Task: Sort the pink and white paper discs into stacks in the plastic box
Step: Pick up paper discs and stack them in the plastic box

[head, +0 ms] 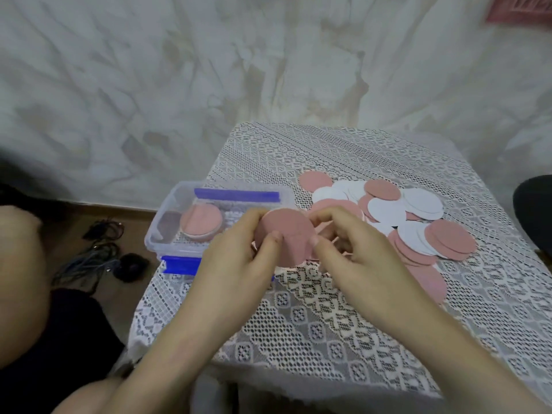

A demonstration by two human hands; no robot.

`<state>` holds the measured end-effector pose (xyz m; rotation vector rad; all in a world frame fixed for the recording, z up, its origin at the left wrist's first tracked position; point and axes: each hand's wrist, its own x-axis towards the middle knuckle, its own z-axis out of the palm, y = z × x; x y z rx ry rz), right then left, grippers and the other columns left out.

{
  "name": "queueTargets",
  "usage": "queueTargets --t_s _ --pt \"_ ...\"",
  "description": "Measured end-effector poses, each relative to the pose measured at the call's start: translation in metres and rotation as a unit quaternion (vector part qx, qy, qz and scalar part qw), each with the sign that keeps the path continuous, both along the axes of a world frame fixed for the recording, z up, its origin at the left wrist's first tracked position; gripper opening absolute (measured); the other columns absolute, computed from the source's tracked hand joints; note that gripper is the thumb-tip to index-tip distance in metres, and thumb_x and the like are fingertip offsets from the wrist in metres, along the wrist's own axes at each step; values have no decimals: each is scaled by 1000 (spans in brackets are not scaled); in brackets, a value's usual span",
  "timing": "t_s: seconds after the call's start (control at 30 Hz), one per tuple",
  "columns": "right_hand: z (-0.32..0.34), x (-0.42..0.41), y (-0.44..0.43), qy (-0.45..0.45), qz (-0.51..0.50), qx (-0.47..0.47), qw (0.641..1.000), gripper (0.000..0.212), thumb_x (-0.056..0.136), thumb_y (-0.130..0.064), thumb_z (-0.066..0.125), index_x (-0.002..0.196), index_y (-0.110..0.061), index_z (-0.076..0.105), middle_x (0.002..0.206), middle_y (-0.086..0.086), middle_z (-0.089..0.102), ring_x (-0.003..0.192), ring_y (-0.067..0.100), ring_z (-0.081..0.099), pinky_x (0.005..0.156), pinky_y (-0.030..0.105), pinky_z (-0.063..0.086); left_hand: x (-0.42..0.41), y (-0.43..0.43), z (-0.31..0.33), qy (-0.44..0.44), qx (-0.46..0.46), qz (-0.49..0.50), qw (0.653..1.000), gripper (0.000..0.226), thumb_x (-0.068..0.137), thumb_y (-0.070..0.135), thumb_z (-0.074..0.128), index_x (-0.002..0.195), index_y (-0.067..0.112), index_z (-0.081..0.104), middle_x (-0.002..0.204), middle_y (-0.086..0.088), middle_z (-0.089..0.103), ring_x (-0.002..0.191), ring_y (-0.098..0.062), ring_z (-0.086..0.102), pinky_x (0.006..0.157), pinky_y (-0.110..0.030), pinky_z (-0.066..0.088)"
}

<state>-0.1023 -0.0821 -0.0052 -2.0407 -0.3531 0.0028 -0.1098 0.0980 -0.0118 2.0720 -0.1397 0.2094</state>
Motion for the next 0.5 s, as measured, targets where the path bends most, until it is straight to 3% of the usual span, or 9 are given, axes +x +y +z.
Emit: queueTargets --t_s 0.13,0.23,0.37,0.5 --pt "3 15 28 27 13 11 1000 13 98 -25 56 96 -37 59 86 -5 65 65 19 63 53 38 48 7 28 0 18 4 32 999 16 99 28 53 99 41 62 94 20 66 84 -9 63 81 -47 54" --pt "1 30 53 45 31 -1 999 12 98 -24 56 94 -34 59 87 -5 68 53 7 52 54 28 40 11 50 -3 15 3 66 998 15 98 28 55 99 40 62 89 14 68 81 -11 64 77 -50 54" --pt "1 48 74 49 37 -11 998 13 96 -18 58 94 -29 62 84 -1 69 52 5 50 57 30 41 14 77 -2 2 -10 110 994 15 94 31 60 103 42 65 82 23 66 62 1 58 59 -33 45" --pt "1 64 90 58 38 -17 997 14 97 -17 57 92 -28 62 82 0 69 46 5 48 53 33 43 16 107 0 -19 44 181 982 13 93 37 63 104 42 67 86 27 65 60 -5 55 63 -39 49"
